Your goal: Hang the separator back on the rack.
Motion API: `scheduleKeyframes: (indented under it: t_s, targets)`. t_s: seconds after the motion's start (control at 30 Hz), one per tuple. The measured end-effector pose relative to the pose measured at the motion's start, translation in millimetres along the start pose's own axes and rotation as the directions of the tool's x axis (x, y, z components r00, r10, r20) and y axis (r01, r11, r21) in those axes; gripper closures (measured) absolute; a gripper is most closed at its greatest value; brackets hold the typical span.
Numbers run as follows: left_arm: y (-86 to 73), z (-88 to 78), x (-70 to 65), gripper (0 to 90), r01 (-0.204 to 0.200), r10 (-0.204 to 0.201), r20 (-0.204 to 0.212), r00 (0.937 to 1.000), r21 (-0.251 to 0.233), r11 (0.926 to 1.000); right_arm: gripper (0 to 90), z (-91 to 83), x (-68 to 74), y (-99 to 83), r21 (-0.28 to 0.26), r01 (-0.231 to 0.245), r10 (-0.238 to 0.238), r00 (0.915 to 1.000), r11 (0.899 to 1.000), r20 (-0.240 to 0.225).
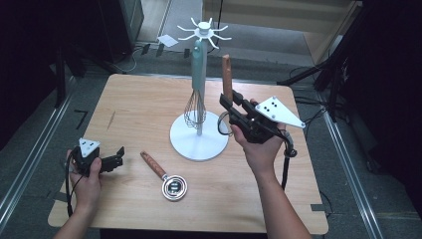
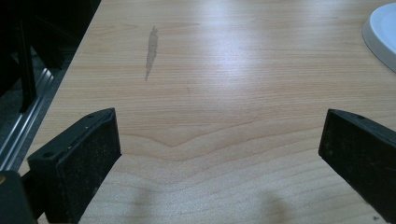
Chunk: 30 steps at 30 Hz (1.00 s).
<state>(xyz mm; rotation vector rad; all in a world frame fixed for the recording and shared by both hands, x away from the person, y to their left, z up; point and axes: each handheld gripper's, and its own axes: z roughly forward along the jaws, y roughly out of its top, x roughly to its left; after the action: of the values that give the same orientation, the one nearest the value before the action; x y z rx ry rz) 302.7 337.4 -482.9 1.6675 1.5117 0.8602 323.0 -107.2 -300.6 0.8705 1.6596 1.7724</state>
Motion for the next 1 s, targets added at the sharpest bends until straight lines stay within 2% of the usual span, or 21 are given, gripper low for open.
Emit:
scheduleKeyframes:
  t_s: [0.2,0.43,0.77,1.0]
  targets:
    - [0.0,0.0,0.0,0.0,0.0,0.0,0.0,1.0,0.0,1.0,69.7,4.7,3.1,0.9,-0.056,0.043,-0.043,0.9991,0.998,0.008]
    - [0.0,0.1,-0.1,0.0,-0.001,0.001,0.001,1.0,0.0,1.0,69.7,9.7,5.3,3.3,-0.094,0.042,-0.041,0.9991,0.995,0.011]
    - [0.0,0.0,0.0,0.0,-0.003,0.003,0.003,1.0,0.0,1.0,69.7,17.2,7.6,8.5,-0.1,0.039,-0.039,0.9992,0.994,0.007]
    - [0.1,0.0,0.1,0.0,-0.004,0.004,0.004,1.0,0.002,1.0,69.7,20.6,8.1,9.3,-0.081,0.029,-0.029,0.9996,0.996,0.0]
